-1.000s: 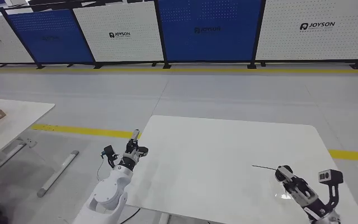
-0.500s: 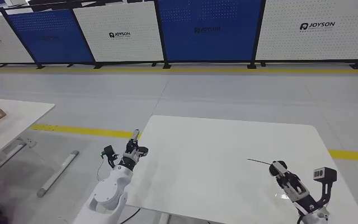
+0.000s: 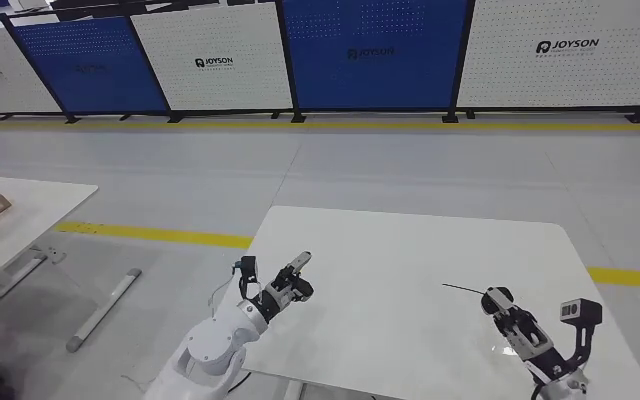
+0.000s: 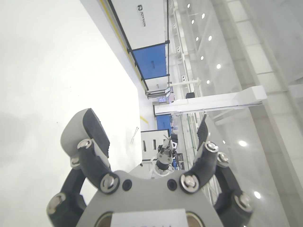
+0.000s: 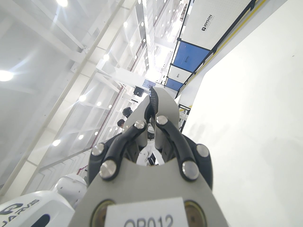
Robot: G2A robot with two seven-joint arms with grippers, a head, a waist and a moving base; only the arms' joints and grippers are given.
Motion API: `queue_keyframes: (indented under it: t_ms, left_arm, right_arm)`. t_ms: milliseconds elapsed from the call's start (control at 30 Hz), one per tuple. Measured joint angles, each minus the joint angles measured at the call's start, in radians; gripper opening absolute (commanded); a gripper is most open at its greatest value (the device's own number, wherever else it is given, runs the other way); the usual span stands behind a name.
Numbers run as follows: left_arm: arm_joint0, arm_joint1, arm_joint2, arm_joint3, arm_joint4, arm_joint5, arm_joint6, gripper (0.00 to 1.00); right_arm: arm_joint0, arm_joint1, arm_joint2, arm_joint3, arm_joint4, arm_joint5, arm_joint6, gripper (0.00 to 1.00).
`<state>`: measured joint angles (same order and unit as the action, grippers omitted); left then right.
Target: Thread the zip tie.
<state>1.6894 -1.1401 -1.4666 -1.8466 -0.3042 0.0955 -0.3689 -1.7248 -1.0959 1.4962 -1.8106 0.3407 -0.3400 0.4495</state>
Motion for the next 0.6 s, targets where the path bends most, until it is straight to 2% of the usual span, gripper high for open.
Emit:
queue_keyframes:
  t_ms: [300,433,500,600]
  left_arm:
    - [-0.002,0.000,0.004,0.005,-0.006,0.004,-0.002,1.00]
    - [-0.007,0.000,-0.004,0.020,-0.101,0.007,-0.067,1.00]
    - [-0.018,-0.002,0.014,0.024,-0.114,0.019,-0.081,1.00]
    - [-0.052,-0.007,0.069,0.032,-0.122,0.043,-0.082,1.00]
  right_arm:
    - [0.003,-0.001,-0.004,-0.004,0.006,0.002,-0.002,0.00]
    - [0.030,-0.012,-0.044,0.002,0.068,0.000,-0.020,0.00]
    - [0.049,-0.020,-0.082,0.020,0.068,0.000,-0.036,0.00]
    - [0.082,-0.035,-0.152,0.057,0.043,0.000,-0.067,0.00]
